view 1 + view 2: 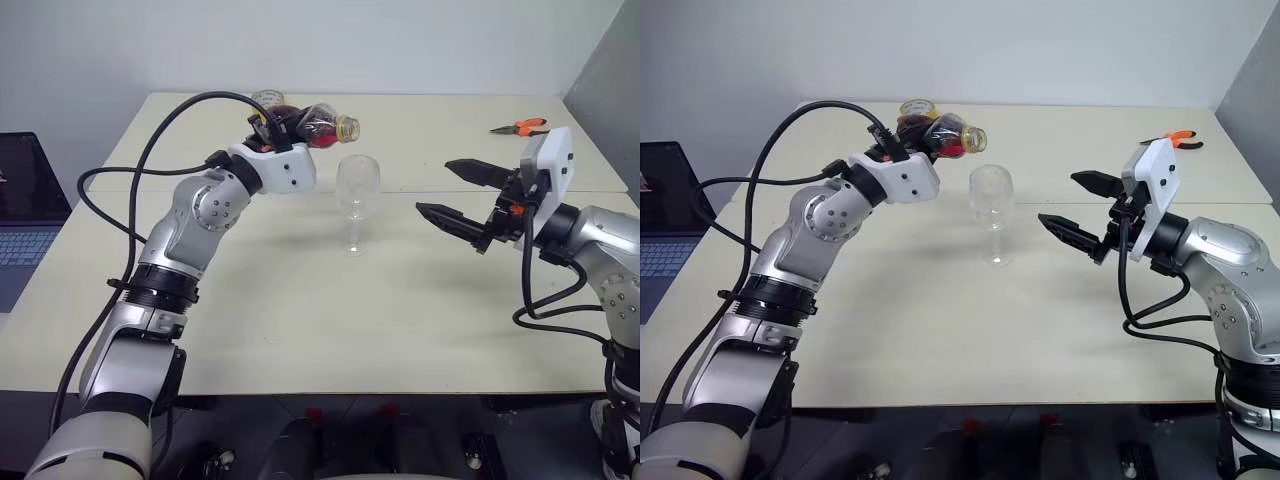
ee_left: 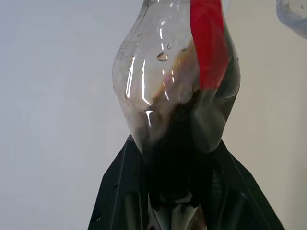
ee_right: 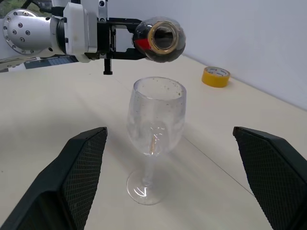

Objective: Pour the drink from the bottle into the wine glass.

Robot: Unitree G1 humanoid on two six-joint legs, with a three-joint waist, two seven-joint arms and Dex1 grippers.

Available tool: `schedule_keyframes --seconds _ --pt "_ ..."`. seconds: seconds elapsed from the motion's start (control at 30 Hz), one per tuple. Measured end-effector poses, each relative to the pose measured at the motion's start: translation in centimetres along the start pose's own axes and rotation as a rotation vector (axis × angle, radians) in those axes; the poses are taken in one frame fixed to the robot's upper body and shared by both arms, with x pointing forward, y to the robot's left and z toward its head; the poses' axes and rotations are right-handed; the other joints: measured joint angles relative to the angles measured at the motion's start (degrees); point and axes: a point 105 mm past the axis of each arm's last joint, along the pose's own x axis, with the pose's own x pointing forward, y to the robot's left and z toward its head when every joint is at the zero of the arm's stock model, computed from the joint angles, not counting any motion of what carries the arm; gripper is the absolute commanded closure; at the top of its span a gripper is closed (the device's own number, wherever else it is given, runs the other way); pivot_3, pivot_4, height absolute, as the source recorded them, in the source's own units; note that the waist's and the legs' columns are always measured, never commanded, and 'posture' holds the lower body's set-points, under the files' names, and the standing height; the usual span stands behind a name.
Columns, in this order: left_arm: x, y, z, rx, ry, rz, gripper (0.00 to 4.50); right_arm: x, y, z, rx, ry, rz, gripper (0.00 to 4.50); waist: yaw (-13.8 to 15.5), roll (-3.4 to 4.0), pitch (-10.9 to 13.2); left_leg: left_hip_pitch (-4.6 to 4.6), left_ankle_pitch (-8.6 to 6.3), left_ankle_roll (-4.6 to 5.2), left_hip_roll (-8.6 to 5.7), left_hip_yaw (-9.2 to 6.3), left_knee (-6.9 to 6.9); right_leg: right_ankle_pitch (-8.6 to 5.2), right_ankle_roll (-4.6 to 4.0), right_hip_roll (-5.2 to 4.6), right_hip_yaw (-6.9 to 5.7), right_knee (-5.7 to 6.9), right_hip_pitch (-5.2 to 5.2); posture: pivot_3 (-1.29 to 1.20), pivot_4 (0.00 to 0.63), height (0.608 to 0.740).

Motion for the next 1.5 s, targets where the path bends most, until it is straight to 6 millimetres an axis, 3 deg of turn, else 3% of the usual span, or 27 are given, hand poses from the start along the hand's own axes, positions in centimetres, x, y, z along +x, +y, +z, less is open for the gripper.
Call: schedule_keyframes --seconds 1.5 --pt "-0.81 0.62 -0.74 0.206 -0.042 -0.086 3.35 -0.53 -0.45 -0.6 0.003 0.017 -0.029 0.0 -0.1 0.0 0.0 -0.02 0.0 0.0 -0.01 -0.02 0.03 0.0 0.0 0.0 -0.03 0.04 -0.01 0.0 0.15 0.74"
